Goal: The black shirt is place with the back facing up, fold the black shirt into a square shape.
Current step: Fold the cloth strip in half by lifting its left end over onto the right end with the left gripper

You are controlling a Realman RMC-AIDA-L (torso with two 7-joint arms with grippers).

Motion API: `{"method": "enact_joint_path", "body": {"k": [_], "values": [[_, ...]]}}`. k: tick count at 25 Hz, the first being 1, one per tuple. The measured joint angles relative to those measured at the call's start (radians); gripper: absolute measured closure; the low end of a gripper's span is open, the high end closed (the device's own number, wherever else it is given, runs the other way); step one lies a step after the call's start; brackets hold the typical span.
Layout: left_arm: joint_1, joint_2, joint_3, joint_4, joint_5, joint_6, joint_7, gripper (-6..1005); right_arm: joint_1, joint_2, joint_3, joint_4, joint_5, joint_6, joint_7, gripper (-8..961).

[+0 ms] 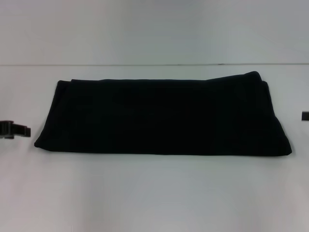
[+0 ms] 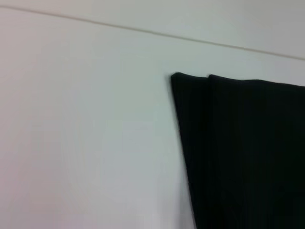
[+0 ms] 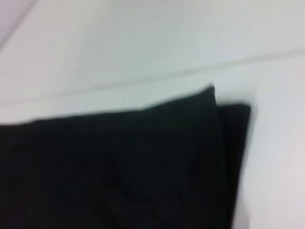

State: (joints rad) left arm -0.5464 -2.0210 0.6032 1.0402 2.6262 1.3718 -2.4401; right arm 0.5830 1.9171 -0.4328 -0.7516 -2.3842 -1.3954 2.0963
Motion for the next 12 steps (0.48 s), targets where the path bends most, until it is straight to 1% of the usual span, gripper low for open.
{"method": "enact_joint_path", "body": {"k": [2, 5, 7, 9, 11, 12], "values": [[0.001, 0.000, 0.000, 0.013, -0.005, 0.059, -0.013, 597, 0.001, -0.002, 0.010, 0.005, 0.038, -0.012, -0.037, 537], [-0.015, -0.001, -0.001, 0.007, -0.006, 0.150, -0.036, 531, 0.014, 0.004, 0.008, 0.022, 0.091, -0.008, -0.093, 477], [-0.034, -0.001, -0.004, -0.014, -0.011, 0.197, -0.059, 488, 0.037, 0.007, 0.004, 0.046, 0.104, 0.008, -0.126, 437], [-0.055, -0.002, -0.010, -0.052, -0.017, 0.216, -0.098, 444, 0.065, 0.006, 0.003, 0.070, 0.104, 0.023, -0.147, 354], [-0.078, -0.001, -0.022, -0.114, -0.021, 0.206, -0.146, 401, 0.095, 0.001, -0.003, 0.091, 0.102, 0.036, -0.159, 271], [-0.088, 0.000, -0.033, -0.141, -0.021, 0.193, -0.164, 299, 0.106, 0.001, -0.008, 0.097, 0.101, 0.041, -0.161, 230]]}}
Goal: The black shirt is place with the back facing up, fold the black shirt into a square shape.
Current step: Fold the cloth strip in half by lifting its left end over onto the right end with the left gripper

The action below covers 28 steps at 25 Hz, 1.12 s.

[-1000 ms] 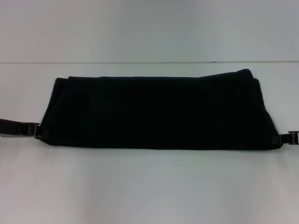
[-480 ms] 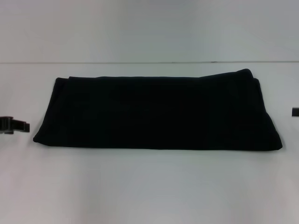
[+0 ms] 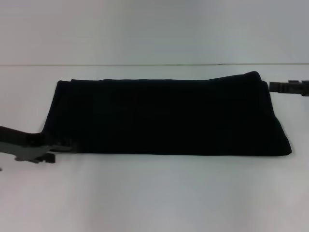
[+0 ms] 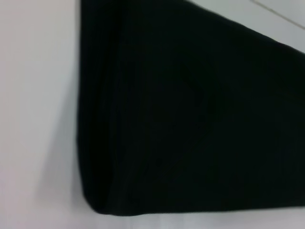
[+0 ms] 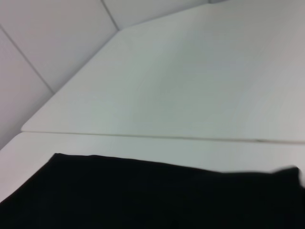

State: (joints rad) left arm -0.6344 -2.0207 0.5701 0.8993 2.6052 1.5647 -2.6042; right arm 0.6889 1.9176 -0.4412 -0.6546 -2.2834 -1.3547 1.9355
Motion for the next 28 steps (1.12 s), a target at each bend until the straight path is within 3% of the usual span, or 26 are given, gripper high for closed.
{"method": "enact_joint_path", "body": {"k": [1, 5, 13, 28], "values": [[-0.008, 0.002, -0.014, -0.029, 0.000, -0.016, -0.015, 197, 0.011, 0.000, -0.007, 0.004, -0.001, 0.007, -0.001, 187], [-0.029, 0.013, -0.076, -0.142, 0.000, -0.092, -0.076, 179, 0.046, 0.007, -0.041, 0.005, -0.001, 0.044, 0.003, 15], [-0.018, 0.021, -0.127, -0.179, 0.007, -0.140, -0.190, 168, 0.081, 0.018, -0.122, 0.005, 0.003, 0.035, 0.005, 19], [-0.014, 0.023, -0.159, -0.200, 0.010, -0.228, -0.247, 166, 0.105, 0.028, -0.128, -0.004, 0.008, -0.013, -0.005, 22]]}}
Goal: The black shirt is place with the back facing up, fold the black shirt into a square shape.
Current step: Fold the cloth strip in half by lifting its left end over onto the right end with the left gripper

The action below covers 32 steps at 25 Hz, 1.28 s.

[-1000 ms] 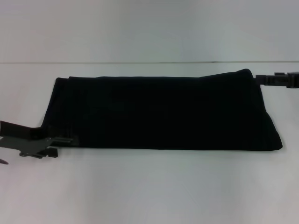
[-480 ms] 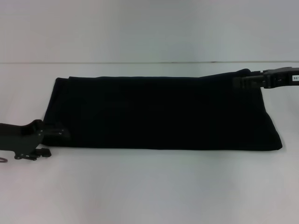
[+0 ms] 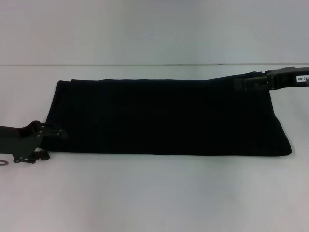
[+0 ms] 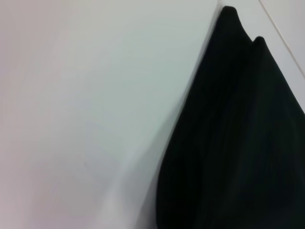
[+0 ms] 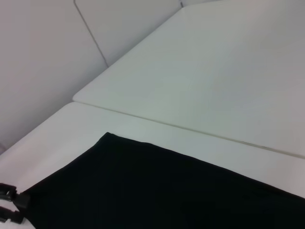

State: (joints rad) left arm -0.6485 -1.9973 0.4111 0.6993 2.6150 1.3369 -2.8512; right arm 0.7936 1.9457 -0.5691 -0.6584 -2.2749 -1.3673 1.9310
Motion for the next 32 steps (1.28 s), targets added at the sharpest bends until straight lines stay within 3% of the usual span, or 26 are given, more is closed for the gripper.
{"method": "enact_joint_path", "body": {"k": [25, 32], "values": [[-0.016, 0.002, 0.012, -0.026, -0.006, -0.086, 0.037, 174, 0.006, 0.001, 0.000, -0.001, 0.000, 0.002, -0.001, 21], [-0.009, 0.002, 0.000, -0.026, -0.018, -0.122, 0.093, 258, 0.006, 0.001, 0.000, -0.001, 0.000, 0.004, -0.001, 22]]}}
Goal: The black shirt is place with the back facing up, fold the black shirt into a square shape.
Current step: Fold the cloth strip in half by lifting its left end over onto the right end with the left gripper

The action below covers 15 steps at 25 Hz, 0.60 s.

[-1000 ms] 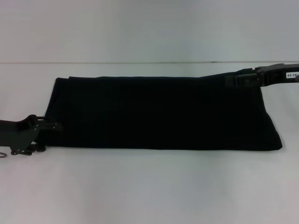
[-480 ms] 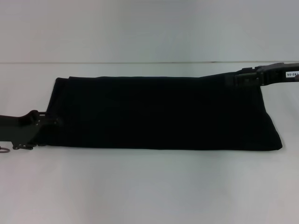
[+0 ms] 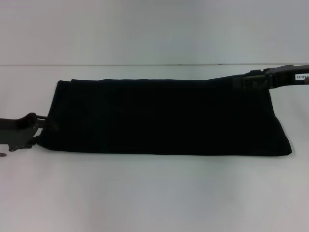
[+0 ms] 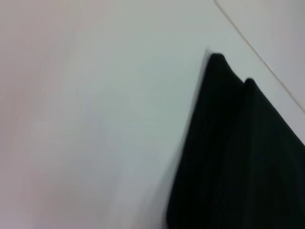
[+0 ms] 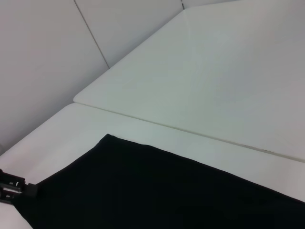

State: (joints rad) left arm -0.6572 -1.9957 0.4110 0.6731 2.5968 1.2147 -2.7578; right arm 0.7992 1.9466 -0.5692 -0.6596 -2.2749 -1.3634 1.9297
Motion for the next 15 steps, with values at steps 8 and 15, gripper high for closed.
{"method": "enact_joint_path", "body": {"k": [8, 15], "values": [[0.001, 0.000, 0.006, -0.009, 0.001, -0.018, 0.034, 555, -0.001, 0.000, 0.000, 0.000, 0.000, 0.000, 0.000, 24], [0.001, 0.000, 0.007, -0.021, 0.002, -0.012, 0.060, 822, -0.002, 0.001, 0.000, 0.000, 0.000, 0.000, -0.001, 26]]}}
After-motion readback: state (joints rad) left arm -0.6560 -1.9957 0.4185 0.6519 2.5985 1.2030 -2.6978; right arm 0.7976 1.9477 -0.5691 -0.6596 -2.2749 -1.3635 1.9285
